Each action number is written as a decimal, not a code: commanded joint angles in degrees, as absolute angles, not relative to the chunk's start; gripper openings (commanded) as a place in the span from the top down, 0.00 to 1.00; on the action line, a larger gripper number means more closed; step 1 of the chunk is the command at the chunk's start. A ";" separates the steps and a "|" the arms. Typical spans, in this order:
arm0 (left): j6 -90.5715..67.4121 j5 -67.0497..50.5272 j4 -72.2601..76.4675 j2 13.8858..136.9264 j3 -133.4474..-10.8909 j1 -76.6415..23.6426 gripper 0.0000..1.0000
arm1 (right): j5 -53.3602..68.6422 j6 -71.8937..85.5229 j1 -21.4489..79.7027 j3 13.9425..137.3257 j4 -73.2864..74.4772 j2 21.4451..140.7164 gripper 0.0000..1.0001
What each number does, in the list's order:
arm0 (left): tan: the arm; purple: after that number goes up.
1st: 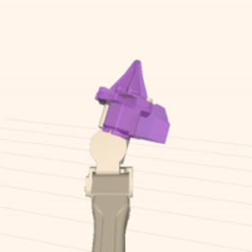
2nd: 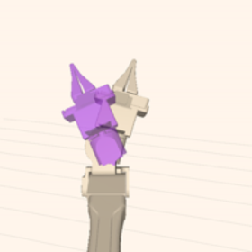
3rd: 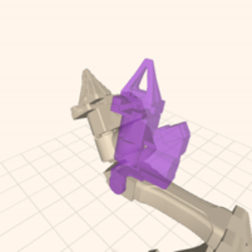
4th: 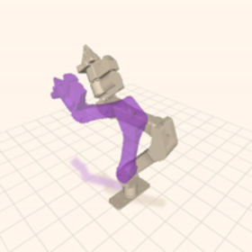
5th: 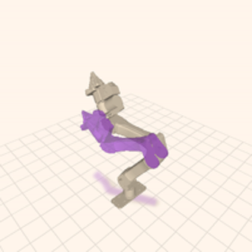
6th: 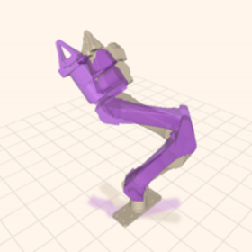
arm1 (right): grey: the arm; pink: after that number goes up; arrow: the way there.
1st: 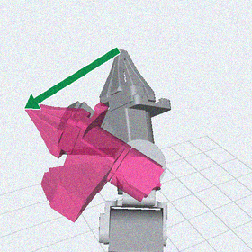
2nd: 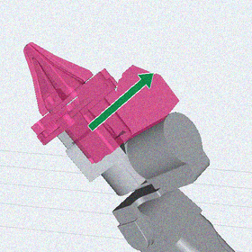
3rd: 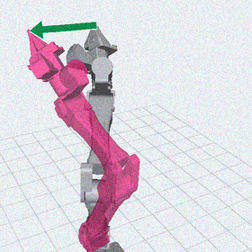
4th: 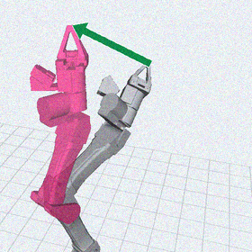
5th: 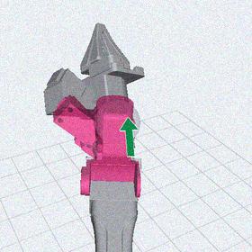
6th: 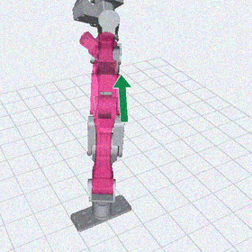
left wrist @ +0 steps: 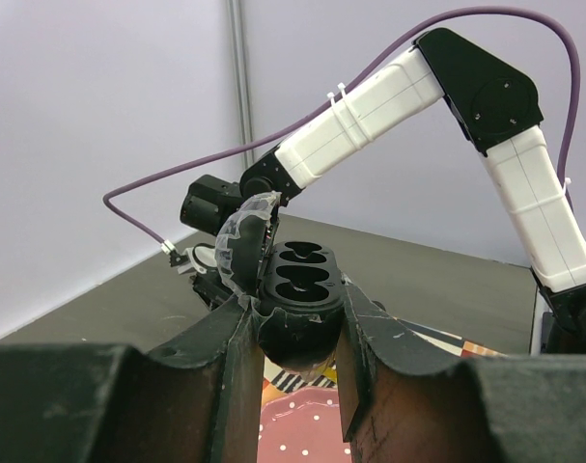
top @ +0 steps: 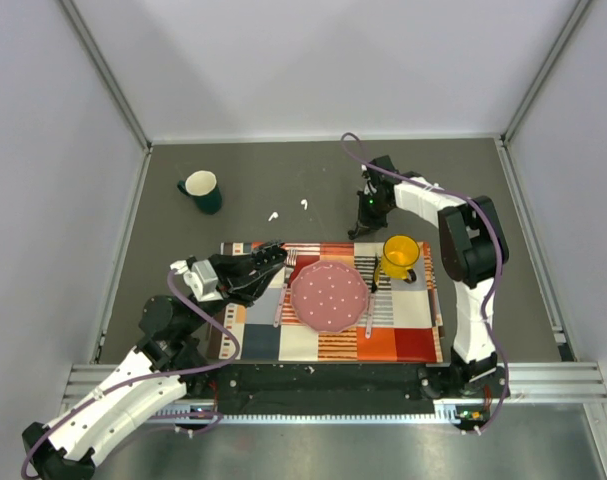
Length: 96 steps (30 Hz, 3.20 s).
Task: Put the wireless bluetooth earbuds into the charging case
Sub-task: Pick up the earbud from the center of the board, then place the earbud in the charging case.
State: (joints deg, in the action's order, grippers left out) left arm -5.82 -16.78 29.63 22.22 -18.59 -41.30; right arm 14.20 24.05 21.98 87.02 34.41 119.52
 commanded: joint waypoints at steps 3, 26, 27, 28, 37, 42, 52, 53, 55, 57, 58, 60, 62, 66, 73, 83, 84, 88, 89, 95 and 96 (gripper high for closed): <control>-5.36 -15.73 31.20 21.53 -18.72 -41.31 1.00 | 16.17 23.64 22.85 88.77 31.29 120.94 0.92; -5.10 -15.38 30.23 20.83 -18.90 -41.31 1.00 | 18.01 24.34 22.94 87.45 27.52 118.30 0.80; -5.10 -15.38 30.23 20.74 -18.90 -41.31 1.00 | 18.37 24.52 22.85 87.36 27.34 118.39 0.80; -5.10 -15.38 30.23 20.83 -18.90 -41.40 1.00 | 18.54 24.61 22.68 87.45 27.16 118.39 0.80; -5.27 -15.56 30.06 20.74 -19.07 -41.40 1.00 | 18.37 24.61 22.85 86.75 26.19 119.44 0.80; -5.45 -15.56 29.71 20.74 -19.07 -41.31 1.00 | 17.40 24.00 22.85 86.40 26.28 119.53 0.79; -5.80 -15.65 29.79 20.92 -19.07 -41.31 1.00 | 19.68 23.12 22.85 85.96 26.37 120.32 0.75; -5.89 -15.73 29.71 20.92 -18.99 -41.40 1.00 | 20.21 23.03 23.03 86.04 26.37 120.41 0.75; -5.89 -15.73 29.79 20.92 -18.98 -41.40 1.00 | 20.48 23.12 23.11 86.13 26.37 120.76 0.75; -5.89 -15.64 29.79 20.92 -18.98 -41.31 1.00 | 20.48 23.12 23.47 86.13 26.37 120.85 0.75; -5.89 -15.64 29.79 20.92 -18.98 -41.31 1.00 | 20.39 23.12 23.55 86.13 26.28 120.85 0.75; -5.80 -15.56 29.62 21.00 -18.98 -41.40 1.00 | 20.65 23.12 23.73 86.22 26.28 121.03 0.76; -5.80 -15.56 29.62 20.83 -18.90 -41.31 1.00 | 20.48 23.29 23.64 86.22 26.28 121.03 0.78; -5.80 -15.38 29.44 20.66 -18.81 -41.31 1.00 | 20.48 22.94 23.73 86.22 26.28 121.11 0.86; -5.89 -15.29 29.36 20.74 -18.81 -41.22 1.00 | 20.92 22.50 23.73 85.34 25.93 119.53 0.94; -5.71 -15.21 28.56 20.39 -19.25 -41.31 1.00 | 29.95 13.03 23.55 83.50 22.50 105.22 1.00; -5.63 -15.29 28.56 20.39 -19.25 -41.31 1.00 | 31.54 11.62 23.47 83.41 22.41 103.81 1.00; -5.10 -15.73 28.65 20.65 -19.34 -41.31 1.00 | 43.47 4.93 23.20 83.23 22.59 96.34 1.00; -5.01 -15.99 28.74 20.74 -19.42 -41.31 1.00 | 45.68 2.83 23.03 83.15 22.67 93.72 1.00; -5.36 -17.05 28.83 21.18 -19.69 -41.31 1.00 | 61.68 -6.04 22.85 83.06 25.04 85.79 1.00; -5.71 -17.22 28.74 21.36 -19.77 -41.31 1.00 | 62.92 -6.85 22.76 82.88 25.14 83.35 1.00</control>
